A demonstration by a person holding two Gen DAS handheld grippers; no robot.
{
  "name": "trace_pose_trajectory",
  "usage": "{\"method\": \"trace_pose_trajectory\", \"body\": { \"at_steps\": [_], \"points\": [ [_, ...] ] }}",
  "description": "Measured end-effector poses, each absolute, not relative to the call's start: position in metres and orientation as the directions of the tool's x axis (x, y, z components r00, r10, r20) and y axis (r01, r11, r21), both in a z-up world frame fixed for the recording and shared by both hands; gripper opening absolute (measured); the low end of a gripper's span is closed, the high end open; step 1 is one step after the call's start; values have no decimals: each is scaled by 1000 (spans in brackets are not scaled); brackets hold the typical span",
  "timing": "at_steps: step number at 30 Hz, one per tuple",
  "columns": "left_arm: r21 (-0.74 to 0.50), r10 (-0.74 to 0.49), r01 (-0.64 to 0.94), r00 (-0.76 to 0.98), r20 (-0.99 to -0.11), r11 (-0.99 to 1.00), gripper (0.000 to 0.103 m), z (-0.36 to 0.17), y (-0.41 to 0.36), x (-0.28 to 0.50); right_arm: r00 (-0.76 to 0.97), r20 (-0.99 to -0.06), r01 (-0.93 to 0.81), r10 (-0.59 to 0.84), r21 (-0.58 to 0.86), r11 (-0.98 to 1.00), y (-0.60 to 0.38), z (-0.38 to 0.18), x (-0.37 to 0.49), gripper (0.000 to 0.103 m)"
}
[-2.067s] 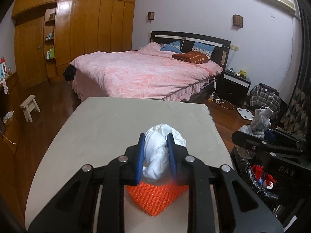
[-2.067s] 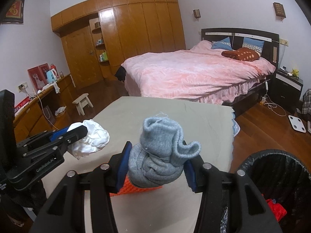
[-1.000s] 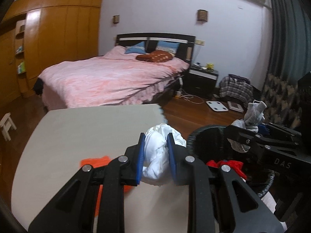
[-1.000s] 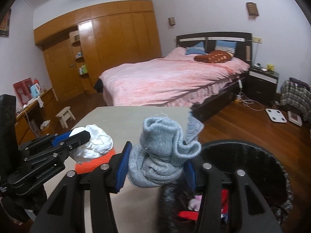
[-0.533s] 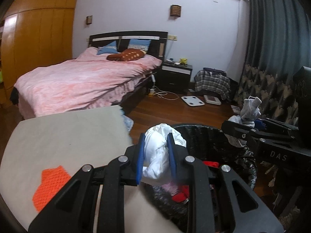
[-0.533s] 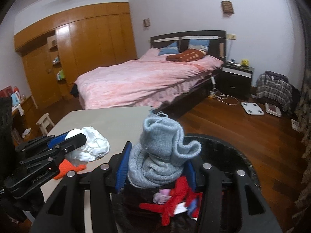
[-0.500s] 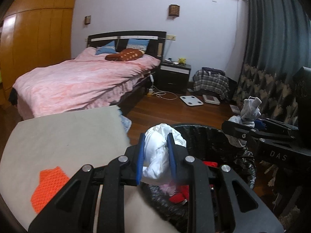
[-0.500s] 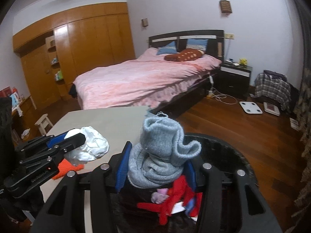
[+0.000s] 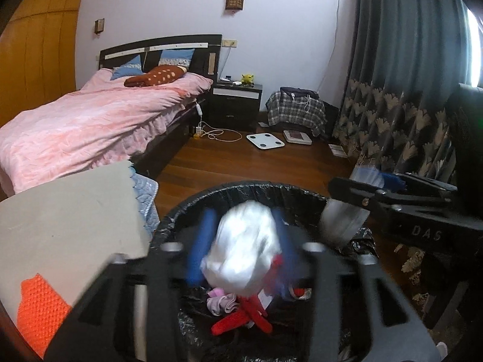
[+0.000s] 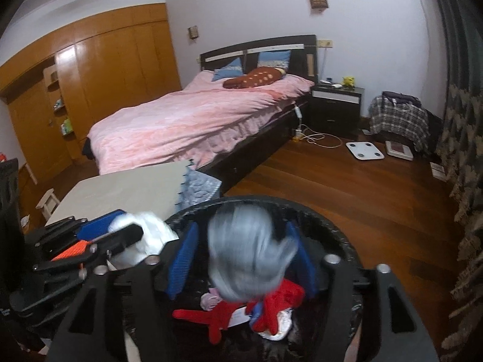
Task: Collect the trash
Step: 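Open both tools to drop the tissue and sock into the bin, then return both open tools to the orange mesh net on the table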
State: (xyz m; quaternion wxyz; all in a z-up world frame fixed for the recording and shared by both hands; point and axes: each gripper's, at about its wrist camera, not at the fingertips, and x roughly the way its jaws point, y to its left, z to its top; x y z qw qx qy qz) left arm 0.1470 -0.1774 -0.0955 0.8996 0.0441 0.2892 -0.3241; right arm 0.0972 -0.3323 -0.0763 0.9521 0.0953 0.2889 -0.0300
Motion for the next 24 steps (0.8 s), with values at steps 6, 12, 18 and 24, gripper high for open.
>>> {"method": "trace_pose_trajectory", "body": {
  "at_steps": [6,12,18,24],
  "points": [
    [-107,-538,586,637,-552,803,73,-101,-166,149,842,-538,156,-53,149,976,-338,-72,88,97],
    [-86,-489,534,684,-542,841,91,-91,-140,147,853,-520,135,-46,136,981,-325,-69,81,97],
    [-79,-432,464,731,-528,882,91,-81,-101,142,866,-499,120,-30,149,982,-302,-68,79,97],
    [-67,-349,369,785,-512,927,92,-74,-50,134,866,-499,47,38,156,987,-261,-69,88,97]
  ]
}}
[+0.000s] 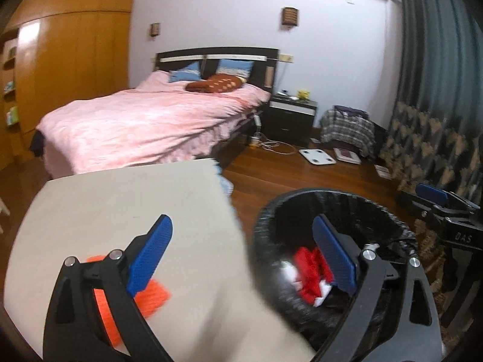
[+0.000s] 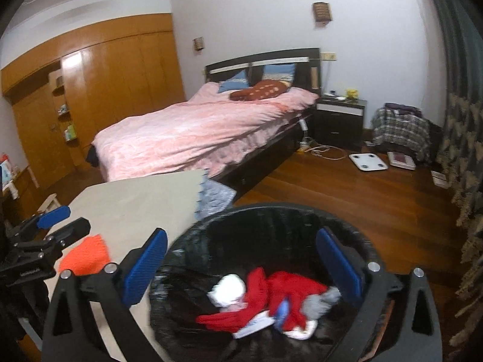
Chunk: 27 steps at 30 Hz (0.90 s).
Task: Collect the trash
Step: 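Return both open tools to the orange mesh net on the table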
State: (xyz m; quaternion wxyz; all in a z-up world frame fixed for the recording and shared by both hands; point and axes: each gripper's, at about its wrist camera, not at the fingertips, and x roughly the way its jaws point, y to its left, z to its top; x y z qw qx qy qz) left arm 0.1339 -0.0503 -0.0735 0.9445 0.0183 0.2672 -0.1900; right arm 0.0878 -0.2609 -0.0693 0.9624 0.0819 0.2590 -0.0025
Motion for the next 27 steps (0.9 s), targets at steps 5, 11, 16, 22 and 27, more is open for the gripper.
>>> {"method": "trace_pose_trajectory", "body": {
  "at_steps": [5,11,16,22,27],
  "points": [
    [-45,-260,276,822,-507,960,92,-73,-3,127,860,-496,-43,119,160,986,-218,-69,99,97],
    [-18,-159,174,845,-511,985,92,-75,47,125,848,-489,-142,204,161,977,-170,-69,114,97],
    [1,-83,97,853,-516,995,92,-80,84,125,829,-493,-202,265,178,963,-135,-76,129,97],
    [18,-10,22,854,-520,1000,92,-87,122,124,797,-520,-262,307,160,952,-96,-93,147,97],
    [37,33,-16,850,-526,999,92,-97,144,126,760,-563,-299,324,140,944,-66,-117,161,97]
  ]
}}
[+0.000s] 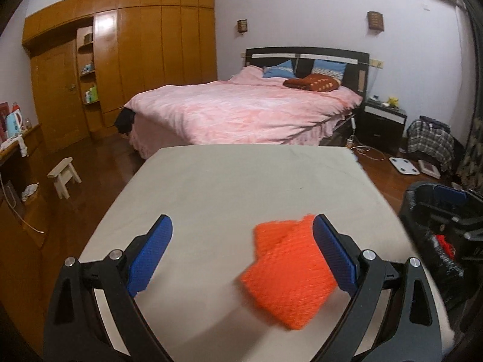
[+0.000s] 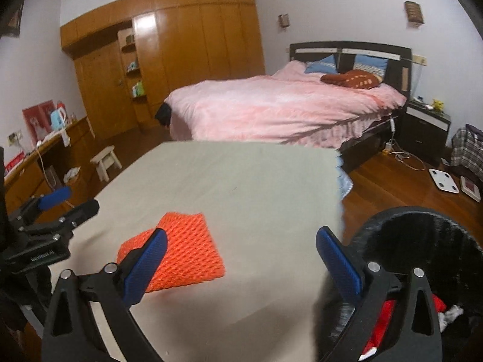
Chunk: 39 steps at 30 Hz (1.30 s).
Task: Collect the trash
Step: 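Return both open tools to the orange mesh net on the table, then grasp the orange mesh net with the right tool and lift it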
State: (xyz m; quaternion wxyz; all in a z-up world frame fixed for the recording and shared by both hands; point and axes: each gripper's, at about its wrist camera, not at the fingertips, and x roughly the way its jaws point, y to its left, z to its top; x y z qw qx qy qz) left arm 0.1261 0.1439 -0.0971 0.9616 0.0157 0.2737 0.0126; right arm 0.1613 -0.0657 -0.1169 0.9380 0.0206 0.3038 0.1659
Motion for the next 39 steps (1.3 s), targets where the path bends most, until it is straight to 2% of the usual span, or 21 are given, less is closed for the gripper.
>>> {"method": "trace_pose_trajectory", "body": {
  "at_steps": [5,7,15,22,32,35,37,39],
  "points": [
    [30,53,-44,834,-549,999,92,-109,161,130,721,-614,-319,322,118,940,-42,-143,175,92],
    [31,60,-51,831,-553,998,92,-112,166,132,698,-639,-323,323,121,938,-36,-155,180,87],
    [19,63,-64,820,-569,998,92,-120,177,142,635,-706,-348,313,101,932,-21,-184,190,75],
    [4,54,-63,809,-585,998,92,-129,180,147,592,-739,-366,321,108,924,-17,-195,194,70],
    [-6,51,-69,799,-599,998,92,-137,178,148,558,-762,-370,329,127,920,-14,-201,197,69],
    [-8,50,-68,797,-603,998,92,-138,177,149,550,-756,-392,354,140,909,-12,-199,195,56],
    [-8,49,-67,797,-602,998,92,-138,177,149,540,-751,-415,380,156,896,-10,-198,194,41],
    [-3,47,-61,797,-602,998,92,-137,175,149,535,-749,-429,391,157,889,-7,-197,191,33]
  ]
}}
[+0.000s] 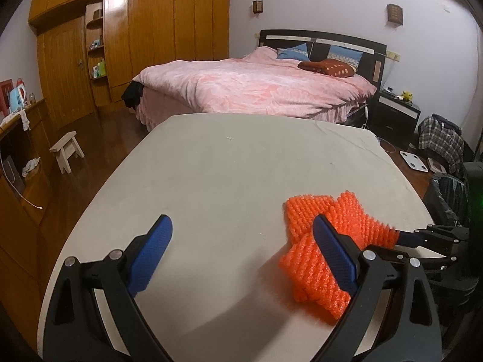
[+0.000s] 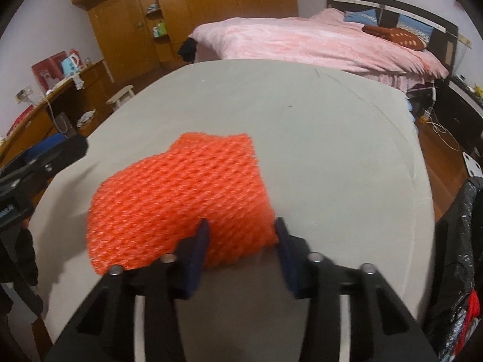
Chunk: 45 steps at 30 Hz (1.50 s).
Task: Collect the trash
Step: 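Grasp the orange mesh net with the right tool and lift it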
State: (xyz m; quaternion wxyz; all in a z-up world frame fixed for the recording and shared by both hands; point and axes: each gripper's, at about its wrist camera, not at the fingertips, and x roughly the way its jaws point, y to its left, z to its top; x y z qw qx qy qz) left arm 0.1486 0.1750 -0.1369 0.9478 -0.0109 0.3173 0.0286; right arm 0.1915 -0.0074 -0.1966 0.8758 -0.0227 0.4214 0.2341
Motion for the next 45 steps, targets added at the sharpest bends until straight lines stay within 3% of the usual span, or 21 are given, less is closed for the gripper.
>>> {"method": "trace_pose_trajectory", "body": {
  "at_steps": [1,6,24,32,45],
  "points": [
    [-1,47,-60,797,-602,998,92,-137,174,148,528,-746,-439,405,168,882,-7,-196,190,27],
    [8,49,-56,801,-596,998,92,-133,171,145,517,-736,-458,437,194,868,-8,-191,186,17],
    [6,20,-20,806,-592,1000,92,-127,148,146,613,-629,-421,478,253,871,-81,-122,177,17],
    [8,-11,20,803,-596,1000,92,-131,126,156,621,-654,-341,432,271,900,-112,-133,192,17],
    [14,30,-27,836,-548,1000,92,-106,143,142,564,-595,-471,573,337,815,-58,-122,191,17]
  ]
}}
